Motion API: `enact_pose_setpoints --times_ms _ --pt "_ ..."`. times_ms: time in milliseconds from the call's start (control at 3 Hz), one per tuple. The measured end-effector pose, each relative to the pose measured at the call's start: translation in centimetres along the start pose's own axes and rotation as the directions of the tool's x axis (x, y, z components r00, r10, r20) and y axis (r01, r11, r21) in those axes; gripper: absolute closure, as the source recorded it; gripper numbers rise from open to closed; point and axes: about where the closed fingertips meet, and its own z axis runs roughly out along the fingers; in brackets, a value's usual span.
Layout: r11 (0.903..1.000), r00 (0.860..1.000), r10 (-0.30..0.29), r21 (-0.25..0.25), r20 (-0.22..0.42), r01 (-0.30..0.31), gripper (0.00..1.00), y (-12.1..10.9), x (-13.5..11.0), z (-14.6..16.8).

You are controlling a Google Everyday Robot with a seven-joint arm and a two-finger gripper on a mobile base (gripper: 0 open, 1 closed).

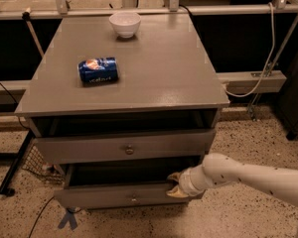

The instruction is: Open middle drawer

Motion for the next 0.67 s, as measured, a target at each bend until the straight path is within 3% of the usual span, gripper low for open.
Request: enact_pose_setpoints --times_ms 333,667 --pt "0.9998 1.0 0.018 0.003 -0.012 -0.017 1.0 2.67 0.14 -0.09" --pt "0.9998 1.0 0.022 0.003 -0.015 -0.022 1.0 3.28 0.14 -0.17"
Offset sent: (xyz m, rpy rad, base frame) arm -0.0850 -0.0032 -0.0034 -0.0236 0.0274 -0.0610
